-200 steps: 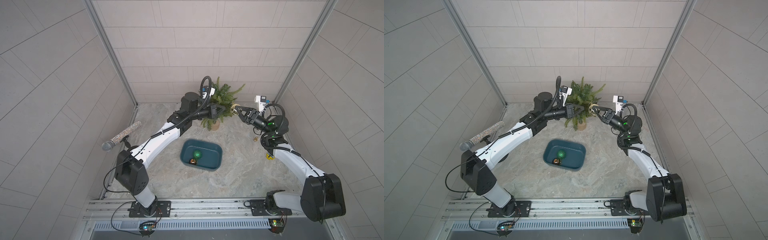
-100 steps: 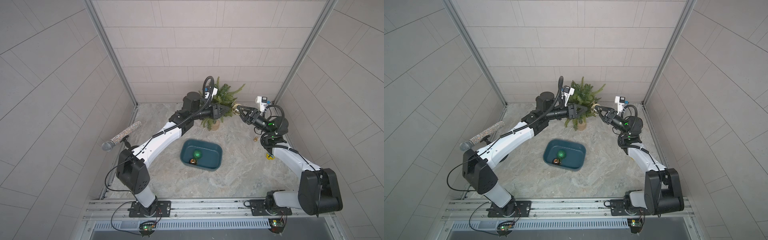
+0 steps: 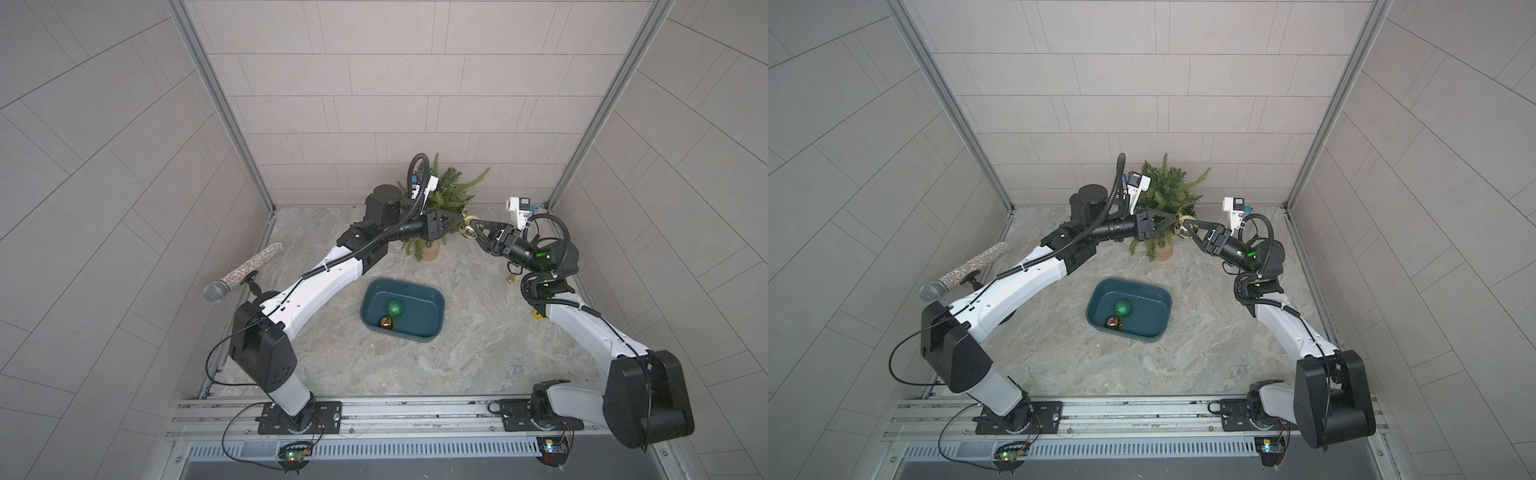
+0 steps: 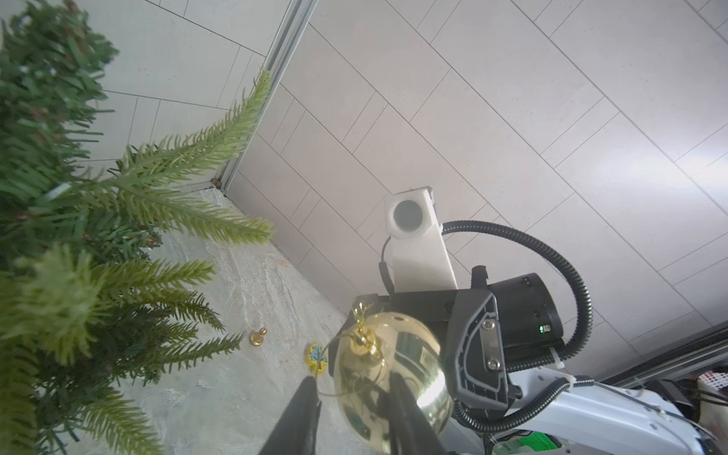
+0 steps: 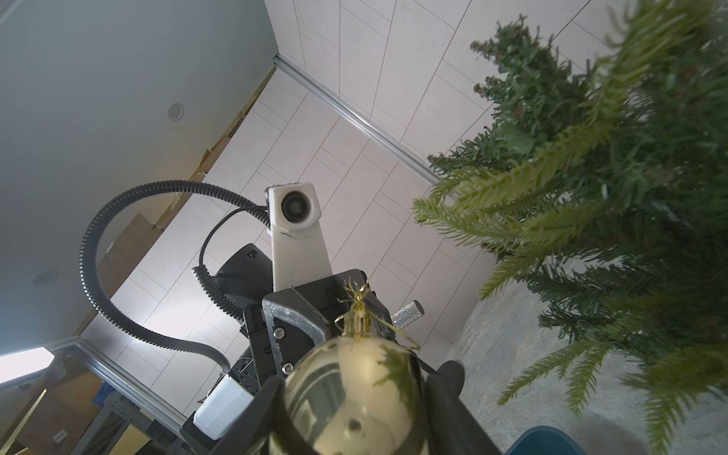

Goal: Decorate the small christmas tree with ornaments
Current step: Hang an ornament on the christmas tree.

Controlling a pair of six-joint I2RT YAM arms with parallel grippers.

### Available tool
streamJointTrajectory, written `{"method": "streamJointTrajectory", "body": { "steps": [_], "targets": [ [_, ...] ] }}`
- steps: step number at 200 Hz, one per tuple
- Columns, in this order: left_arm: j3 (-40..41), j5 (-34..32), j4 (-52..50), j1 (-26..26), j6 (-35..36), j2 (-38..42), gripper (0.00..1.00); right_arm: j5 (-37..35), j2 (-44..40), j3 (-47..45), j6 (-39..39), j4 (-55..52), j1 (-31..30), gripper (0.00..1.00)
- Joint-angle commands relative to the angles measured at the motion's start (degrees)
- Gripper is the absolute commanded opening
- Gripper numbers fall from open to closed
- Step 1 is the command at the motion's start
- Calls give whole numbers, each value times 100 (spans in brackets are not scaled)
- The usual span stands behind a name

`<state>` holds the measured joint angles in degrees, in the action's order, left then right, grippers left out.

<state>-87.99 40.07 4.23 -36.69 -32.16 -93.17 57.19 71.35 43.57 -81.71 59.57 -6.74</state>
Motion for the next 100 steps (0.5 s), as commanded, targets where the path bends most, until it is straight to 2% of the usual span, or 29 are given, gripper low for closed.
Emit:
{"method": "streamJointTrajectory", "body": {
  "steps": [1,20,65,100],
  "targets": [
    [54,18,94,-49,131,190,27,187,-175,-22,-158,342,-102,57],
    [27,39,79,-50,138,193,24,217,-178,-21,-235,478,-133,57],
    [1,-44,-111,-56,335,272,0,223,-123,-14,-489,844,-139,57],
    [-25,-222,-362,-46,571,360,0,205,-65,-13,-487,863,-128,57]
  ]
}}
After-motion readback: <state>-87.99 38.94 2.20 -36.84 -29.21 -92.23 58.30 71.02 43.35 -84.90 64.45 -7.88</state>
